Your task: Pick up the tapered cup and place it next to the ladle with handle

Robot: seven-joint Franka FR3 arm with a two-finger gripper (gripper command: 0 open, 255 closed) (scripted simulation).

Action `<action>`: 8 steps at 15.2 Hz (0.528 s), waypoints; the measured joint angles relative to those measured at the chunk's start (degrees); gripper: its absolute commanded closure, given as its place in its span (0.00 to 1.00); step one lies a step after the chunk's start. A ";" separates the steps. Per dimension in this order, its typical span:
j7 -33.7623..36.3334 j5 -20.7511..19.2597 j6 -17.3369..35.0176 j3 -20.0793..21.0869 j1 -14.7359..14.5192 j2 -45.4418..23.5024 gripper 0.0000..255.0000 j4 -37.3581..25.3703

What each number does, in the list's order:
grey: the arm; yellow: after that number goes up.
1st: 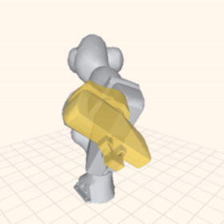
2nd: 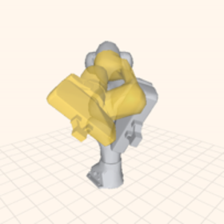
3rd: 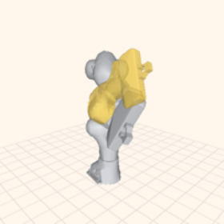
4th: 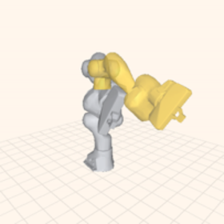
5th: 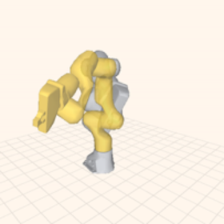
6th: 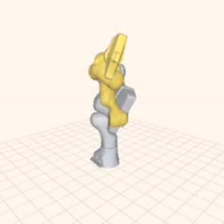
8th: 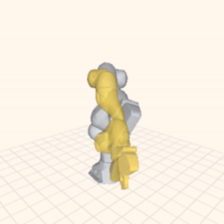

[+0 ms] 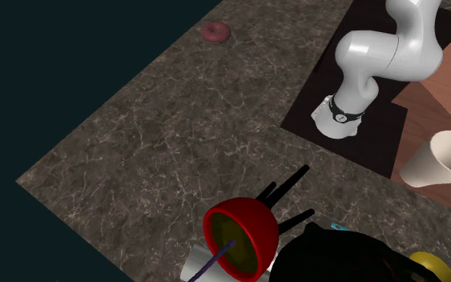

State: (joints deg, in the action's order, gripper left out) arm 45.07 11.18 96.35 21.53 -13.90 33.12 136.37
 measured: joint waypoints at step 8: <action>-0.14 0.64 6.20 1.02 -0.20 -0.85 1.00 5.36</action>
State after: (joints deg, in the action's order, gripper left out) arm 44.93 11.82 102.56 22.54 -14.10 32.27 141.73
